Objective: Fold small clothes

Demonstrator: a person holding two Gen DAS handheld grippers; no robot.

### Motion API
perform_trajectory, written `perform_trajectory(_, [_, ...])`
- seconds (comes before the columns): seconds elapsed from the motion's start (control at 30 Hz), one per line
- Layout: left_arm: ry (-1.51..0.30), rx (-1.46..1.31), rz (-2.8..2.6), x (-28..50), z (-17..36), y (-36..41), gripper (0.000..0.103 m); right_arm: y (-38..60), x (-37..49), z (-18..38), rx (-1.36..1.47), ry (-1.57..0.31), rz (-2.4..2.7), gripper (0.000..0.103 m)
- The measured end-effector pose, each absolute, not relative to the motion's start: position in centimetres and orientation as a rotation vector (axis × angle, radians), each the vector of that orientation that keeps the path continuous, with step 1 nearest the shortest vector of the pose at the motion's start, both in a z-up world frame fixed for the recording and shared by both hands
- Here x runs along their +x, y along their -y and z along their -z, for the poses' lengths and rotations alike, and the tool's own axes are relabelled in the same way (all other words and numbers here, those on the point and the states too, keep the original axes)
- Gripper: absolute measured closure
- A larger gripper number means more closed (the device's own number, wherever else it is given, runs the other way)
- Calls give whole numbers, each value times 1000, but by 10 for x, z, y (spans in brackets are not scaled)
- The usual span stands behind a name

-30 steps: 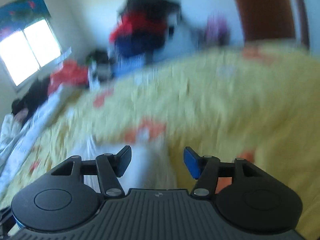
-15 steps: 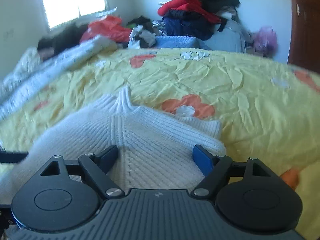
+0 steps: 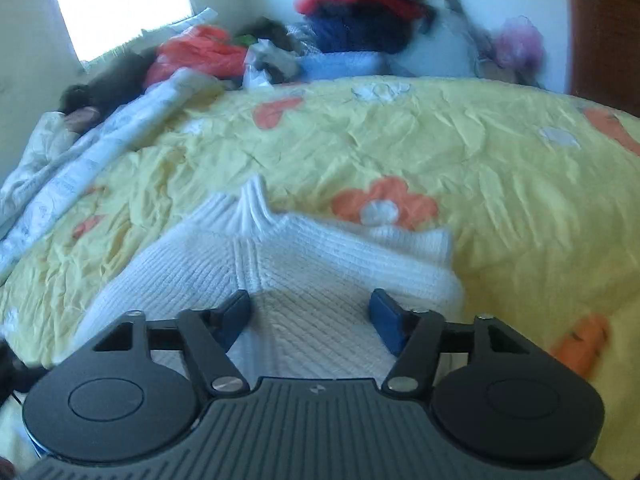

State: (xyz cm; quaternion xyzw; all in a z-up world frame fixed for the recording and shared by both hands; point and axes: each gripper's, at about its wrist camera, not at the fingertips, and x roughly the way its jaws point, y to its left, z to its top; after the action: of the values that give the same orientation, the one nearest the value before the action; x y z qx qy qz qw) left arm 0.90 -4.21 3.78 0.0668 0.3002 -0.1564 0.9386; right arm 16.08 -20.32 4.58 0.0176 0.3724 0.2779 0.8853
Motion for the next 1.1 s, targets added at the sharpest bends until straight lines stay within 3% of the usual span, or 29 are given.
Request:
perform_trajectory(0.17, [-618, 141, 342, 13, -50, 38, 10, 204, 169, -54, 56, -821, -554, 35])
perform_trajectory(0.33, [-439, 149, 316, -5, -86, 6, 9, 233, 133, -85, 234, -713, -526, 35])
perform_trajectory(0.47, [-534, 182, 196, 36, -73, -10, 10, 260, 105, -86, 386, -721, -554, 34])
perform_trajectory(0.63, [-633, 143, 230, 64, -44, -4, 10, 246, 93, -64, 193, -792, -487, 37])
perform_trajectory(0.7, [-651, 117, 218, 70, -38, -3, 9, 235, 91, -45, 37, -775, -479, 30])
perform_trajectory(0.8, [-631, 110, 198, 75, -29, 0, 8, 251, 107, -34, 178, -802, -499, 27])
perform_trajectory(0.97, [-640, 105, 170, 66, -41, -1, 8, 239, 101, -48, 83, -789, -478, 28])
perform_trajectory(1.1, [-588, 31, 151, 21, -63, -17, 9, 239, 52, -84, 38, -644, -431, 27])
